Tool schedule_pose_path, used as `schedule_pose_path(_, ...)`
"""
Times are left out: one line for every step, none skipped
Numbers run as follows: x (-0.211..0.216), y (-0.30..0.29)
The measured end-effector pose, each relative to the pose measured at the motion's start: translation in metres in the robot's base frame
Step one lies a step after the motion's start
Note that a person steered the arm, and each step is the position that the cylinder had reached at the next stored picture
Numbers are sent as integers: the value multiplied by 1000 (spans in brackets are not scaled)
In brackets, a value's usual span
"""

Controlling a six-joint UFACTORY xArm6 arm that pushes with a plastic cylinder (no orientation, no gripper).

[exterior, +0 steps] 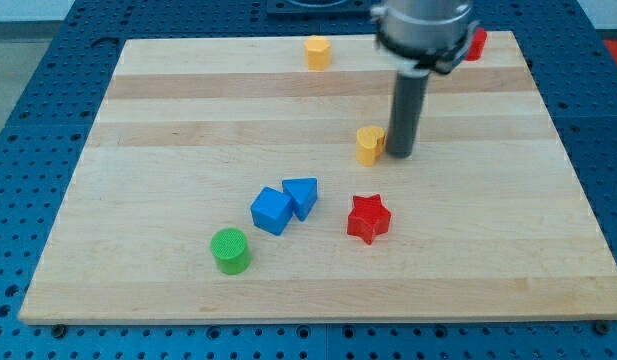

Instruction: Move the yellow heart a bit up

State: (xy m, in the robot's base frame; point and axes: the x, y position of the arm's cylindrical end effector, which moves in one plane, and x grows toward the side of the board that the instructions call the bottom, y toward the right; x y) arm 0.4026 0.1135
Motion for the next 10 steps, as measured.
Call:
schedule_pose_path(-16,23)
schedule_pose_path(2,23)
schedule_pose_path(29,-7)
schedule_pose_path(42,-52)
schedule_pose_path(29,-74)
schedule_pose_path(-6,-74)
schedule_pose_path(-7,-79)
schedule_pose_path(-17,-79)
schedule_pose_path(-40,-61)
schedule_pose_path(-28,-75)
